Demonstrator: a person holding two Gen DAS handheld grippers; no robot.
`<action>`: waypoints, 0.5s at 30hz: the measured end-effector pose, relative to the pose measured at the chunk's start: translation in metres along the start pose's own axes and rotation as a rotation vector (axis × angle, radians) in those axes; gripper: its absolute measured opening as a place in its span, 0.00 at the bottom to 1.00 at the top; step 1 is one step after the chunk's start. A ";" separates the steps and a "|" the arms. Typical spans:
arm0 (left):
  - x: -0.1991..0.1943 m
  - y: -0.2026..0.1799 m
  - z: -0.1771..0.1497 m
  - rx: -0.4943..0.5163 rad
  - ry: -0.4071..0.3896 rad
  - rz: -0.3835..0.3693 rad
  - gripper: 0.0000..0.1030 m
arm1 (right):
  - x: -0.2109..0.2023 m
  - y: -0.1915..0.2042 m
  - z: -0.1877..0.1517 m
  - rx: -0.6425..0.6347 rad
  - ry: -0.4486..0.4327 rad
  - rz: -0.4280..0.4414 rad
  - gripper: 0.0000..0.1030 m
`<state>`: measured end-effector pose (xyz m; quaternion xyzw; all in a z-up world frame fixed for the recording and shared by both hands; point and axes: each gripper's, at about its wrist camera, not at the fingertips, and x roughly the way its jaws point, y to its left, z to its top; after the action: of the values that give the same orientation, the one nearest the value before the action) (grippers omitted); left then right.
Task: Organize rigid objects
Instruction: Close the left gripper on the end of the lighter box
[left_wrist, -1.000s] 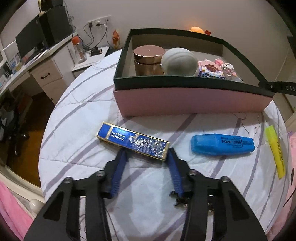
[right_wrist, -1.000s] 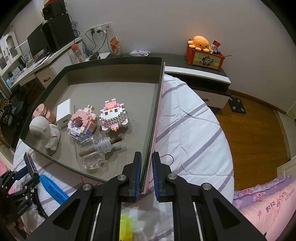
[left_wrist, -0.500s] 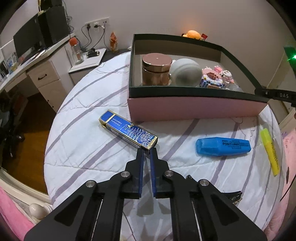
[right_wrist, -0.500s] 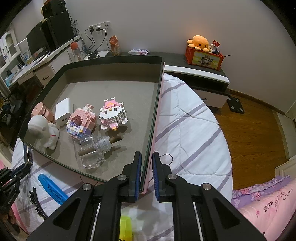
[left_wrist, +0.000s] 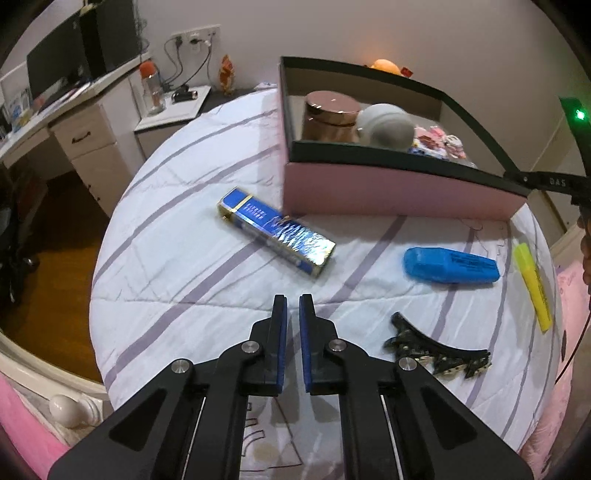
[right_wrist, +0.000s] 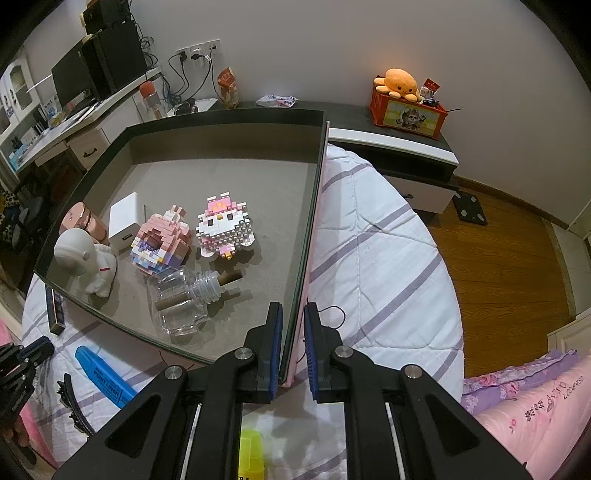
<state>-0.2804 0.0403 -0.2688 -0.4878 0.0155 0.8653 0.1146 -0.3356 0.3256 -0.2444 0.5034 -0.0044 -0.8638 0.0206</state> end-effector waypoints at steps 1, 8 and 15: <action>-0.001 0.002 0.001 -0.013 -0.006 -0.002 0.06 | 0.000 0.000 0.000 0.000 0.000 0.000 0.11; -0.002 -0.004 0.010 -0.056 -0.032 -0.049 0.32 | 0.002 0.000 0.000 0.002 0.005 -0.004 0.11; 0.002 -0.016 0.025 -0.105 -0.065 -0.016 0.66 | 0.001 0.000 0.000 0.000 0.006 -0.008 0.11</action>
<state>-0.2991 0.0598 -0.2564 -0.4651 -0.0378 0.8792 0.0962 -0.3361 0.3255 -0.2457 0.5059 -0.0024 -0.8624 0.0173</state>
